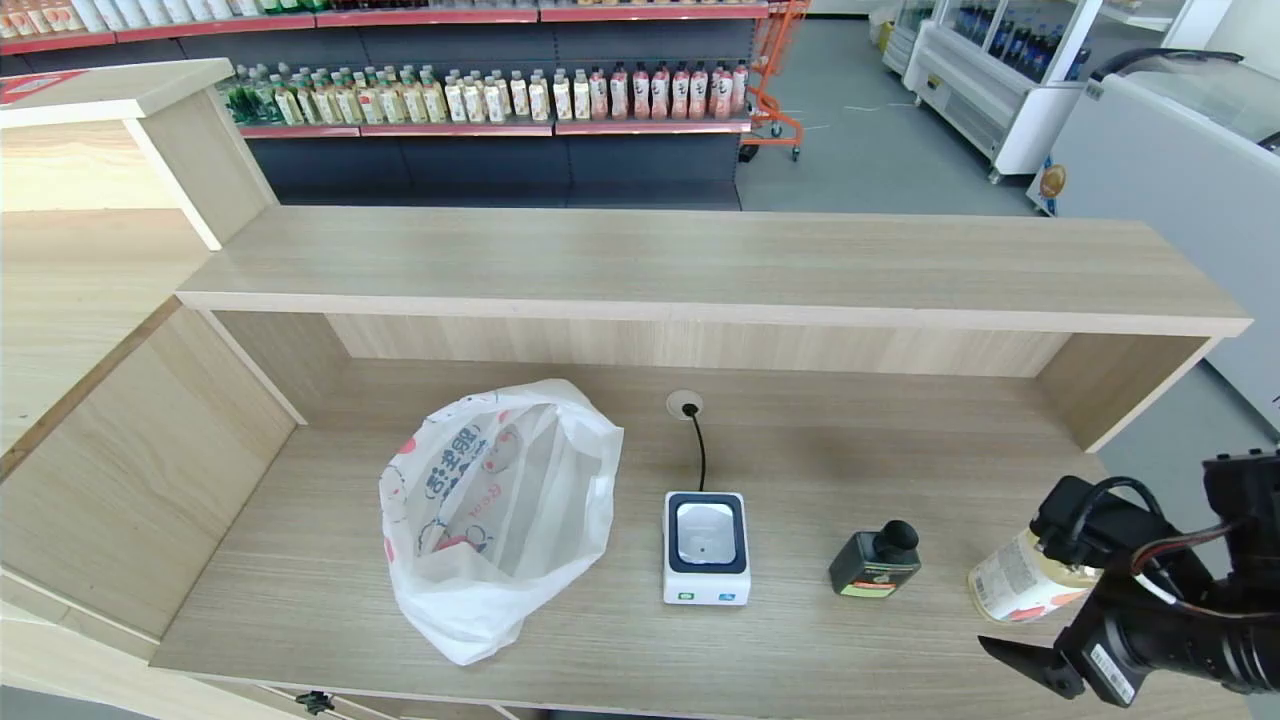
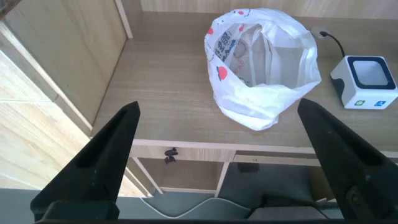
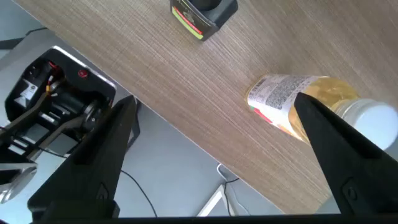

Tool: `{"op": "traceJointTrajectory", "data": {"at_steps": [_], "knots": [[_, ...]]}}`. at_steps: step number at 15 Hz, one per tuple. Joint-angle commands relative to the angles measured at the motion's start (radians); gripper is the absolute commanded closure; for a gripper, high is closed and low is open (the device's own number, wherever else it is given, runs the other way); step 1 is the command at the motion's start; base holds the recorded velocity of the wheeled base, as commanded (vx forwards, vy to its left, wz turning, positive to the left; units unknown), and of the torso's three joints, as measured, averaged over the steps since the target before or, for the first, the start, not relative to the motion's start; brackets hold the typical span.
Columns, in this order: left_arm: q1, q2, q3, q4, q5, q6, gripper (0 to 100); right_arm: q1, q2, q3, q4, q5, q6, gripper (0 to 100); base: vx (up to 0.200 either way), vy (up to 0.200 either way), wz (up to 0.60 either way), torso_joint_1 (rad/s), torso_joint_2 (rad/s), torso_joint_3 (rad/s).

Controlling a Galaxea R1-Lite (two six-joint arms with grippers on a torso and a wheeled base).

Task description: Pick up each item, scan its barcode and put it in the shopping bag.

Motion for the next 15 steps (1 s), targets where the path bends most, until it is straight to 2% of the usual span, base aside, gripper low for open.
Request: {"op": "traceJointTrajectory", "data": {"at_steps": [1, 7, 10, 15], "knots": [[0.001, 0.0, 0.0, 0.0, 0.0, 0.0, 0, 0.0, 0.142, 0.015, -0.08, 0.001, -0.034, 0, 0.0, 0.0, 0.0, 0.0, 0.0, 0.0], [0.0, 0.0, 0.0, 0.0, 0.0, 0.0, 0, 0.015, 0.34, 0.012, -0.278, 0.011, -0.042, 0, 0.0, 0.0, 0.0, 0.0, 0.0, 0.0], [0.0, 0.0, 0.0, 0.0, 0.0, 0.0, 0, 0.037, 0.426, 0.0, -0.387, 0.059, -0.042, 0, 0.0, 0.0, 0.0, 0.0, 0.0, 0.0], [0.001, 0.0, 0.0, 0.0, 0.0, 0.0, 0, 0.063, 0.538, -0.016, -0.507, 0.067, -0.04, 0, 0.0, 0.0, 0.0, 0.0, 0.0, 0.0]]}}
